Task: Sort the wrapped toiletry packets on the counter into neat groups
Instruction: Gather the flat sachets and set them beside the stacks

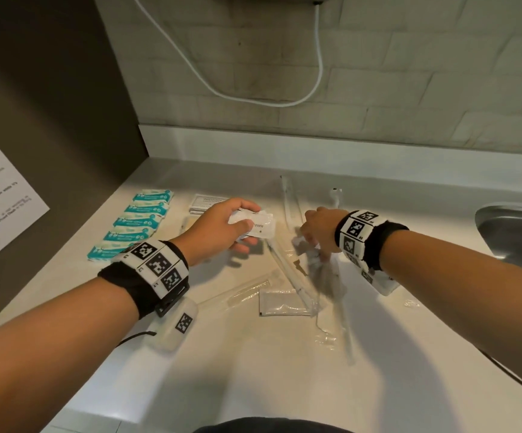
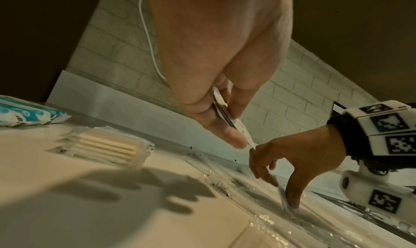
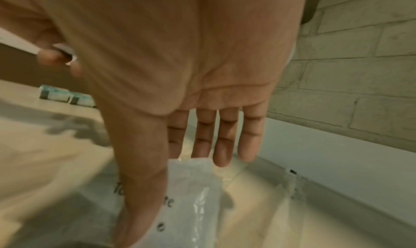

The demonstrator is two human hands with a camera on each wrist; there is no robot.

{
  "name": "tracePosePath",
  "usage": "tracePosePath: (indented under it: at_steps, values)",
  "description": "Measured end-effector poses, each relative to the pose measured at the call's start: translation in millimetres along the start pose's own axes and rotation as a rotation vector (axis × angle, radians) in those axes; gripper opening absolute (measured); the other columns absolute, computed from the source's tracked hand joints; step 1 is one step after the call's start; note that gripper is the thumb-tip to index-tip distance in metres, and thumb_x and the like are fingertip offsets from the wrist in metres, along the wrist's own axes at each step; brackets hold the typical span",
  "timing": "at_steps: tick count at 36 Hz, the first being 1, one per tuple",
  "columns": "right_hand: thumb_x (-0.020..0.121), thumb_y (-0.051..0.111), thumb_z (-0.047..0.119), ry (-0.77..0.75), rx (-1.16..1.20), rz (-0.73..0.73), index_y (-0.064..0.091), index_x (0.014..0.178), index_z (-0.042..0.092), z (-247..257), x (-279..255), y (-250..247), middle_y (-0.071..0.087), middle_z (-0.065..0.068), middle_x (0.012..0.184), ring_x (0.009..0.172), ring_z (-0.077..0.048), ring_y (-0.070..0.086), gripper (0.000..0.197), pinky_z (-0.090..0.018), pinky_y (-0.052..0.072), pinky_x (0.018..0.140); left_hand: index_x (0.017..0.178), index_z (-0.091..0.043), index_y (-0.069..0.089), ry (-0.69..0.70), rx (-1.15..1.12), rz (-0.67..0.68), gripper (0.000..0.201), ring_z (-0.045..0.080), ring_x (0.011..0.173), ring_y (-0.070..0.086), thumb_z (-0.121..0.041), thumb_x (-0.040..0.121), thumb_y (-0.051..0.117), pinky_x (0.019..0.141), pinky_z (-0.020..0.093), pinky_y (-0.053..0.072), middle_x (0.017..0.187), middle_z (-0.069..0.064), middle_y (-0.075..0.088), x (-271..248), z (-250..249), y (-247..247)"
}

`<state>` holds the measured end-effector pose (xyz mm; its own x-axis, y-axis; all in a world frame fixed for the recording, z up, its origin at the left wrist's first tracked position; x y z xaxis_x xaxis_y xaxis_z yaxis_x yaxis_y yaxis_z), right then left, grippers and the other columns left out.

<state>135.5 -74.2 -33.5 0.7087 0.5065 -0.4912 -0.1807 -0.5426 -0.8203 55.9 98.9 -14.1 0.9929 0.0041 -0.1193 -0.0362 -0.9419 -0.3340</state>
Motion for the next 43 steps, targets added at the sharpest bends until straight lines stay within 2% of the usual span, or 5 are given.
tracePosePath:
  at_steps: [7,18,23,32,43]
  values:
    - [0.074,0.078,0.017,0.046,0.281,-0.196,0.049,0.069,0.022,-15.6,-16.5,-32.6,0.060,0.002,0.080,0.075,-0.020,0.054,0.030,-0.024,0.037,0.057,0.120,-0.020,0.065,0.000,0.002,0.024,0.029,0.021,0.085,0.075,-0.007,0.096,0.058,0.077,0.044,0.061,0.126,0.005,0.060,-2.7,3.5,-5.4]
    - [0.071,0.083,0.024,-0.150,0.644,-0.372,0.047,0.066,0.026,63.3,-28.2,-72.3,0.059,0.006,0.073,0.068,-0.016,0.055,0.037,-0.024,0.043,0.062,0.116,-0.014,0.064,-0.061,-0.174,0.048,0.024,0.022,0.091,0.071,-0.006,0.099,0.049,0.073,0.039,0.062,0.109,0.022,0.068,-9.0,14.8,-18.0]
    - [0.065,0.087,0.028,-0.091,0.714,-0.448,0.055,0.080,0.015,73.1,-21.5,-70.3,0.058,0.005,0.075,0.067,-0.015,0.053,0.038,-0.019,0.040,0.056,0.109,-0.009,0.070,-0.090,-0.301,0.088,0.026,0.025,0.116,0.059,-0.019,0.099,0.048,0.070,0.045,0.060,0.124,0.019,0.058,-17.4,17.6,-30.8]
    - [0.060,0.087,0.046,0.004,0.675,-0.332,0.058,0.092,0.017,64.1,-18.0,-60.6,0.063,0.004,0.088,0.076,-0.016,0.057,0.052,-0.025,0.045,0.064,0.116,-0.015,0.063,-0.002,-0.033,0.150,0.023,0.024,0.086,0.074,-0.008,0.094,0.062,0.085,0.046,0.059,0.119,0.004,0.064,-18.3,23.7,-34.5]
    - [0.079,0.074,0.009,0.134,0.335,0.024,0.050,0.137,0.022,15.1,-16.1,15.8,0.051,-0.003,0.139,0.126,-0.025,0.051,0.065,-0.037,0.044,0.105,0.117,-0.013,0.060,0.041,-0.092,0.157,0.023,0.021,0.089,0.074,-0.005,0.096,0.056,0.076,0.030,0.061,0.119,0.007,0.064,4.0,7.1,-13.2]
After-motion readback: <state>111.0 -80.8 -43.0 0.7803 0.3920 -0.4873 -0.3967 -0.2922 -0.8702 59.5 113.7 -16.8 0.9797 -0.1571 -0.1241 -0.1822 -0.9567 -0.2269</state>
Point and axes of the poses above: each hand's wrist, its own x-axis towards the middle knuckle, its own y-axis out of the palm, z = x × y, the point moved 5 cm from there along x, towards the middle knuckle
